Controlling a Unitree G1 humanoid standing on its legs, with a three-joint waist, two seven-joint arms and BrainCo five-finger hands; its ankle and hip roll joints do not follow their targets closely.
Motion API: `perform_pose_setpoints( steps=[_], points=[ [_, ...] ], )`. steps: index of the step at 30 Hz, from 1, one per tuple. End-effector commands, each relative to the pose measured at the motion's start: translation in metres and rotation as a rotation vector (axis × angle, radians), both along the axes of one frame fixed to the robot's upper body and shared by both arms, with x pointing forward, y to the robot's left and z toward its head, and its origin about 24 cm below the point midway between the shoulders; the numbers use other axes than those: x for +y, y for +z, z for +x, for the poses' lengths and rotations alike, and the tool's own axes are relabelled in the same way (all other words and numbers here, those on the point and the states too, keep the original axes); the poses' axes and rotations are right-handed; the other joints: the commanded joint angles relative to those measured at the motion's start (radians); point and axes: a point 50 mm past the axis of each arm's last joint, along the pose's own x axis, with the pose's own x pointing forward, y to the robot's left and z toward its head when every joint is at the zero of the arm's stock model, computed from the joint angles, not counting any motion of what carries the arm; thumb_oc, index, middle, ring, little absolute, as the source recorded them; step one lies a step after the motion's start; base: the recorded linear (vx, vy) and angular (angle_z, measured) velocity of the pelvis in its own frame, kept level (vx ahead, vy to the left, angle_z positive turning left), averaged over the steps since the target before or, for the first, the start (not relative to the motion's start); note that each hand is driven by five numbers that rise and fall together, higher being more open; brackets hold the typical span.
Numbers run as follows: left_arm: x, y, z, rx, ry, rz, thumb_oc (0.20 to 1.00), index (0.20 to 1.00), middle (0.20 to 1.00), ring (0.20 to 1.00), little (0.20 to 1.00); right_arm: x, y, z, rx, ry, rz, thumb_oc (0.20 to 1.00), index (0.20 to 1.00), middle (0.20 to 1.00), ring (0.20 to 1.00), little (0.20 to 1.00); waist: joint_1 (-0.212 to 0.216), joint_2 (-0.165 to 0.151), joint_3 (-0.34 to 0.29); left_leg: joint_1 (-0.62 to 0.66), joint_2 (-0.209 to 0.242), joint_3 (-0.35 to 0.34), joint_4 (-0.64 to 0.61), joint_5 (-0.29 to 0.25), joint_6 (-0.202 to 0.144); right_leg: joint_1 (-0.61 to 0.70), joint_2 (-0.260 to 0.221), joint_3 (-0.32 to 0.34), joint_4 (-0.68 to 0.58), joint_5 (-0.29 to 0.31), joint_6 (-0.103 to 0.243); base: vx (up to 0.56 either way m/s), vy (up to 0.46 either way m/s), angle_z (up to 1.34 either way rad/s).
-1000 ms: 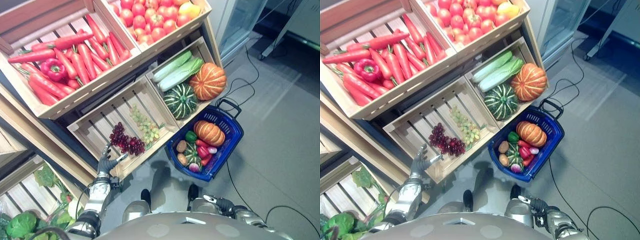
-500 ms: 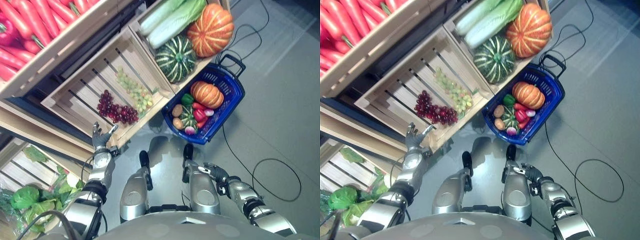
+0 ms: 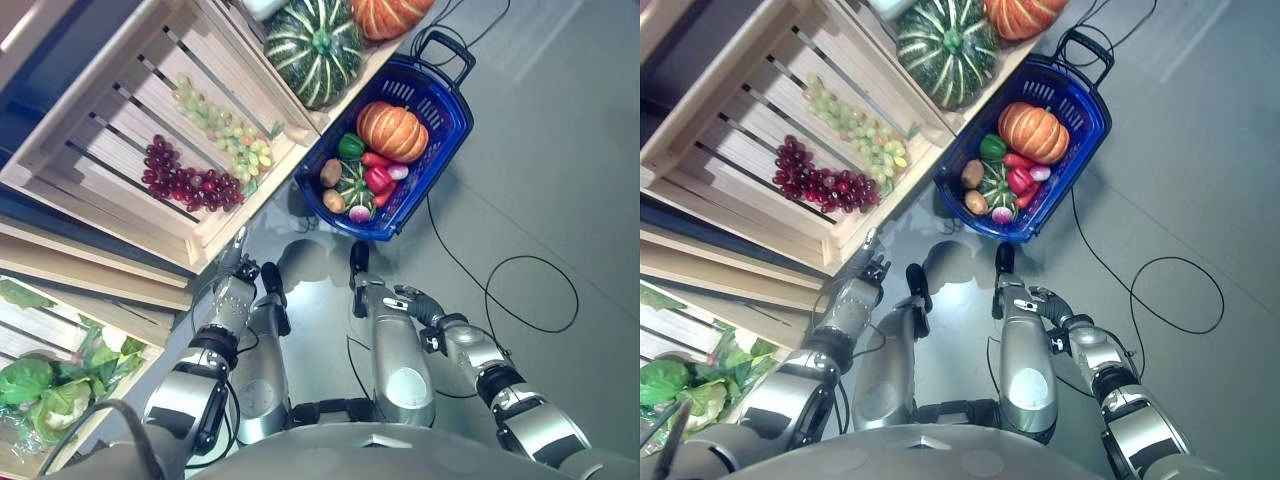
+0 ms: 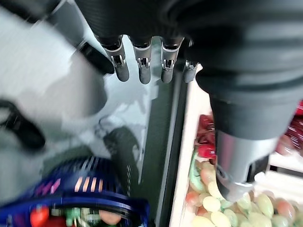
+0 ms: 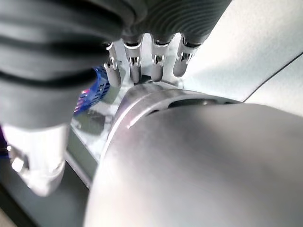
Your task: Pick up fruits and vegetables into the basket
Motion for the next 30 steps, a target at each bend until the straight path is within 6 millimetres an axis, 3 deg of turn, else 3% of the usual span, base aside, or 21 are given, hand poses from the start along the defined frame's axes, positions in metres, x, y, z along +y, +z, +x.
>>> perform_pose_setpoints(
  steps=[1, 7, 12, 15, 17, 19, 22, 24, 28, 29, 30],
  points=[
    [0.008, 0.015, 0.005, -0.095, 0.072, -0.088, 1.0, 1.0, 1.0, 1.0, 1.0, 0.008, -0.003, -0.012, 0.009, 0.027, 0.04, 1.0, 1.0, 1.0, 1.0, 1.0, -0.017, 0.008, -0.013, -0.042, -0.014, 0.005, 0.009, -0.017, 0.044, -0.034, 0.025, 0.033, 0.186, -0.186, 0.056, 0.0, 0.0, 0.0],
    [0.029, 0.045, 0.022, -0.198, 0.2, -0.146, 1.0, 1.0, 1.0, 1.0, 1.0, 0.007, 0.002, -0.013, -0.013, 0.017, 0.052, 1.0, 1.0, 1.0, 1.0, 1.0, -0.03, -0.008, -0.013, -0.111, -0.014, 0.012, 0.065, -0.039, 0.048, -0.098, 0.033, 0.043, 0.229, -0.199, 0.051, 0.03, -0.002, -0.02],
    [0.038, 0.061, 0.03, -0.268, 0.192, -0.164, 1.0, 1.0, 1.0, 1.0, 1.0, 0.007, 0.004, -0.015, -0.021, 0.008, 0.053, 1.0, 1.0, 1.0, 1.0, 1.0, -0.036, -0.013, -0.013, -0.146, -0.017, 0.009, 0.094, -0.052, 0.051, -0.127, 0.035, 0.051, 0.245, -0.205, 0.045, 0.04, 0.013, 0.03],
    [0.042, 0.079, 0.034, -0.361, 0.137, -0.01, 1.0, 1.0, 1.0, 1.0, 1.0, 0.007, 0.005, -0.018, -0.03, 0.002, 0.054, 1.0, 1.0, 1.0, 1.0, 1.0, -0.035, -0.012, -0.013, -0.157, -0.019, 0.01, 0.097, -0.056, 0.054, -0.137, 0.03, 0.051, 0.244, -0.203, 0.044, 0.03, 0.017, 0.04],
    [0.036, 0.101, 0.033, -0.516, 0.021, 0.168, 1.0, 1.0, 1.0, 1.0, 1.0, 0.008, 0.007, -0.022, -0.037, -0.011, 0.058, 1.0, 1.0, 1.0, 1.0, 1.0, -0.026, -0.006, -0.013, -0.158, -0.027, 0.008, 0.084, -0.054, 0.058, -0.136, 0.024, 0.043, 0.228, -0.197, 0.043, 0.02, 0.007, 0.01],
    [0.027, 0.109, 0.025, -0.585, -0.051, 0.331, 1.0, 1.0, 1.0, 1.0, 1.0, 0.009, 0.007, -0.025, -0.046, -0.023, 0.062, 1.0, 1.0, 1.0, 1.0, 1.0, -0.015, 0.002, -0.013, -0.162, -0.035, 0.004, 0.076, -0.052, 0.061, -0.138, 0.018, 0.034, 0.218, -0.192, 0.045, 0.01, -0.005, 0.06],
    [0.013, 0.122, 0.007, -0.703, -0.187, 0.61, 1.0, 1.0, 1.0, 1.0, 1.0, 0.012, 0.008, -0.03, -0.057, -0.051, 0.069, 1.0, 1.0, 1.0, 1.0, 1.0, 0.01, 0.015, -0.013, -0.17, -0.049, -0.006, 0.063, -0.047, 0.064, -0.134, 0.004, 0.016, 0.195, -0.181, 0.046, 0.01, -0.026, 0.09],
    [0.005, 0.141, -0.009, -0.815, -0.272, 0.895, 1.0, 1.0, 1.0, 1.0, 1.0, 0.009, 0.008, -0.035, -0.068, -0.074, 0.071, 1.0, 1.0, 1.0, 1.0, 1.0, 0.029, 0.029, -0.013, -0.174, -0.061, -0.012, 0.055, -0.047, 0.067, -0.128, -0.009, 0.002, 0.175, -0.176, 0.047, 0.03, -0.016, 0.17],
    [0.005, 0.167, -0.031, -0.964, -0.258, 1.252, 1.0, 1.0, 1.0, 1.0, 1.0, 0.002, 0.008, -0.04, -0.085, -0.103, 0.068, 1.0, 1.0, 1.0, 1.0, 1.0, 0.049, 0.049, -0.013, -0.178, -0.073, -0.016, 0.055, -0.055, 0.071, -0.131, -0.022, -0.008, 0.172, -0.176, 0.049, 0.02, 0.0, 0.12],
    [0.005, 0.168, -0.031, -0.964, -0.255, 1.267, 1.0, 1.0, 1.0, 1.0, 1.0, 0.002, 0.008, -0.04, -0.085, -0.103, 0.068, 1.0, 1.0, 1.0, 1.0, 1.0, 0.049, 0.049, -0.013, -0.178, -0.074, -0.016, 0.056, -0.055, 0.071, -0.131, -0.023, -0.008, 0.172, -0.176, 0.049, 0.03, -0.005, 0.1],
    [0.007, 0.178, -0.038, -0.982, -0.143, 1.506, 1.0, 1.0, 1.0, 1.0, 1.0, -0.001, 0.007, -0.041, -0.09, -0.111, 0.069, 1.0, 1.0, 1.0, 1.0, 1.0, 0.053, 0.055, -0.013, -0.18, -0.079, -0.02, 0.06, -0.059, 0.074, -0.135, -0.026, -0.01, 0.181, -0.179, 0.051, 0.03, -0.009, 0.11]
  ],
)
